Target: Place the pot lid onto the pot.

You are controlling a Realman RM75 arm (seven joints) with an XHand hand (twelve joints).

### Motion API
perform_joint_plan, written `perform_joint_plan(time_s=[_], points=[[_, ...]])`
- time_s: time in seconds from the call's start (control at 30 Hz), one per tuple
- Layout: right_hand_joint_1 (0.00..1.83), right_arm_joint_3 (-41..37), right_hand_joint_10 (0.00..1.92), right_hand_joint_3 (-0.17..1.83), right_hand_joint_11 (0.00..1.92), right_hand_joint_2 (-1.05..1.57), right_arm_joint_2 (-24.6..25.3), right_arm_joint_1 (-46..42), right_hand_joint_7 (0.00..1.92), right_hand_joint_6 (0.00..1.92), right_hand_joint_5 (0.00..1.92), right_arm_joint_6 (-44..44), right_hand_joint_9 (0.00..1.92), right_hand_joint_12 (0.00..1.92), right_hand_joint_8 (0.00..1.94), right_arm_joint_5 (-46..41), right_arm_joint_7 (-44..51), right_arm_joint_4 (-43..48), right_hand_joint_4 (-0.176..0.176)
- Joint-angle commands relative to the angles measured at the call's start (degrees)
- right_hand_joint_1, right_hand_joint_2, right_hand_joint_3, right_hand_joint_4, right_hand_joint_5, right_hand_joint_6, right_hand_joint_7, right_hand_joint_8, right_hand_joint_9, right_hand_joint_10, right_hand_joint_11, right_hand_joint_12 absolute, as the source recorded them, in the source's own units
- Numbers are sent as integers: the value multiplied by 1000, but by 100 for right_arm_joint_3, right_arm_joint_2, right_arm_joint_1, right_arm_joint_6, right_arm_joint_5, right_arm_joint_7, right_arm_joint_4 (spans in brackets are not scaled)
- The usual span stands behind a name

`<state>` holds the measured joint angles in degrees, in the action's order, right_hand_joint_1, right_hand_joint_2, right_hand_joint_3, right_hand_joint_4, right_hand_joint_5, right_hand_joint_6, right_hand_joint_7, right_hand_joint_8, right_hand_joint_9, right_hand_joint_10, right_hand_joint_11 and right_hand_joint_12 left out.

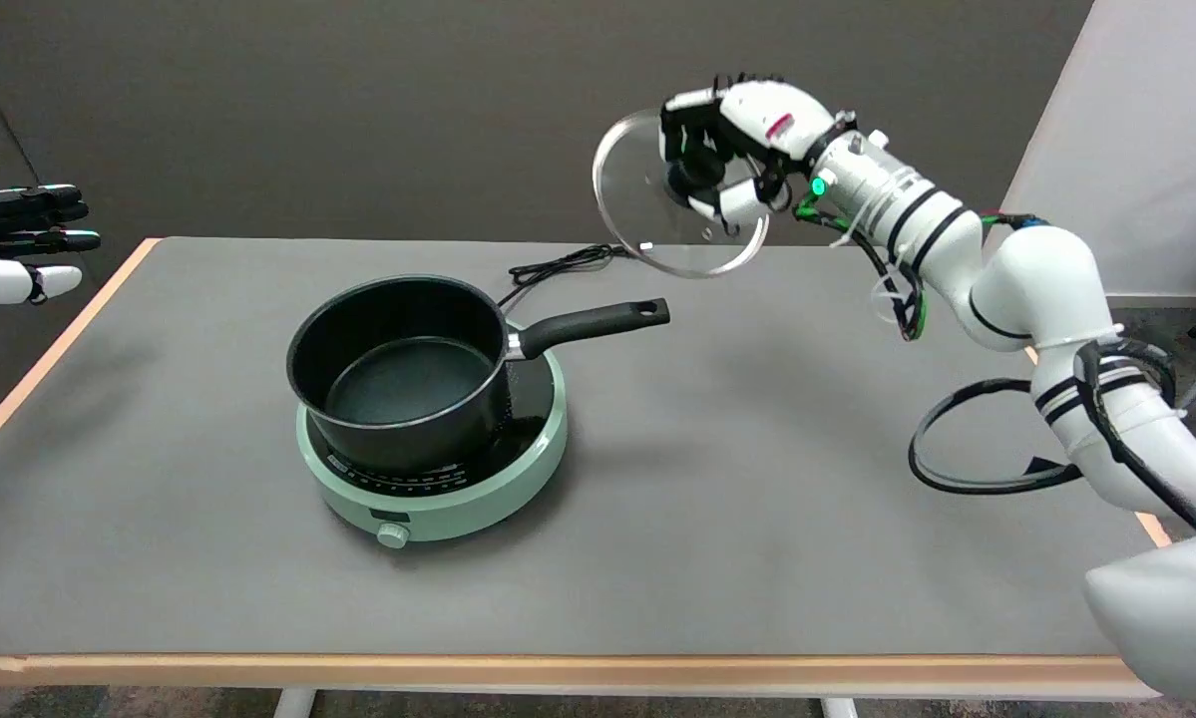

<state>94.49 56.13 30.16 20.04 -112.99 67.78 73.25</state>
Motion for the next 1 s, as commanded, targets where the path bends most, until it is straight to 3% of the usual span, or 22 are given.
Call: perform_joint_plan(time_s=[0.03,0.47,1.0], points=[[1499,993,1706,745,694,833,253,980,810,1349,588,-508,759,1921,1398,-562,-456,588,168],[1500,2493,1715,761,693,826,1142,2308,812,1339,593,-500,758,1921,1404,-562,-555,-115,160],[1500,3128,1711,763,711,822,1570,2414,818,1339,597,-281,760,1921,1398,-490,-847,166,159]])
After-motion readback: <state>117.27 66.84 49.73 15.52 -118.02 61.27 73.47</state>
